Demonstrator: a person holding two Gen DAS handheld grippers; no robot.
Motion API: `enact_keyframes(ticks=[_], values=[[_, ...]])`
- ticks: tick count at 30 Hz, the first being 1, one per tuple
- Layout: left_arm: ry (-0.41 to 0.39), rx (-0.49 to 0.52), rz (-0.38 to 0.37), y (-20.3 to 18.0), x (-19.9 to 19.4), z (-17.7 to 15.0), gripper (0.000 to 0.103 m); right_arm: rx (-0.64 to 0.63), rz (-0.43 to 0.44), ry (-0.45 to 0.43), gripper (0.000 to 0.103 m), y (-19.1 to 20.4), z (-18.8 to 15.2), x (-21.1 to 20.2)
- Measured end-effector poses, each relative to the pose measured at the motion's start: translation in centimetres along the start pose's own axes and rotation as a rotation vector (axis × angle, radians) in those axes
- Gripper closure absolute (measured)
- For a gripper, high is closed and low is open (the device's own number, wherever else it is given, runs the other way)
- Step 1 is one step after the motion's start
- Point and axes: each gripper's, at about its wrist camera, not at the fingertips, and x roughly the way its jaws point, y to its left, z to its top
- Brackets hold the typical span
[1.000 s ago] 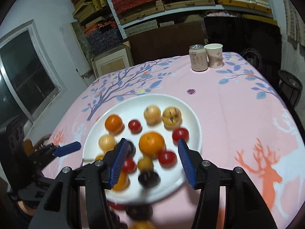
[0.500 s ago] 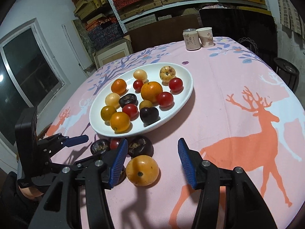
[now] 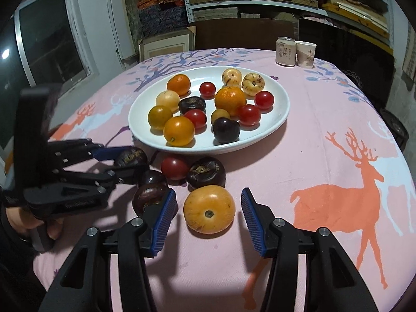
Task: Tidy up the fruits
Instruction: 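Grasp a dark purple tomato with the left tool while the right tool grasps an orange-yellow fruit, then carry both fruits onto the white plate and open both tools to release them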
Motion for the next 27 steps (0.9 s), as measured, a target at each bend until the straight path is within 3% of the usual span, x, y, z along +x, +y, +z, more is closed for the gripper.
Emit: enact_keyframes(ticks=[4, 7, 13, 22, 27], values=[[-0.056, -0.033, -0.013, 0.8, -1.3, 0.2, 0.06, -0.003, -0.016, 0.042, 0.05, 0.0, 0.0, 1.0], [-0.067, -0.043, -0.019, 1.0, -1.6, 0.3, 0.06, 0.014, -0.008, 0.077, 0.059, -0.1, -0.1, 1.9], [-0.063, -0.05, -0.017, 1.1, -1.5, 0.3, 0.06, 0.073, -0.011, 0.044, 0.059, -1.0, 0.0, 1.4], [-0.091, -0.063, -0.031, 1.2, -2.3, 0.2, 0.06, 0.16, 0.07, 0.0, 0.059, -2.4, 0.0, 0.0], [-0.116, -0.1, -0.054, 2.0, -3.2, 1.4, 0.06, 0.164, 0.099, -0.053, 0.059, -3.2, 2.5, -1.4]])
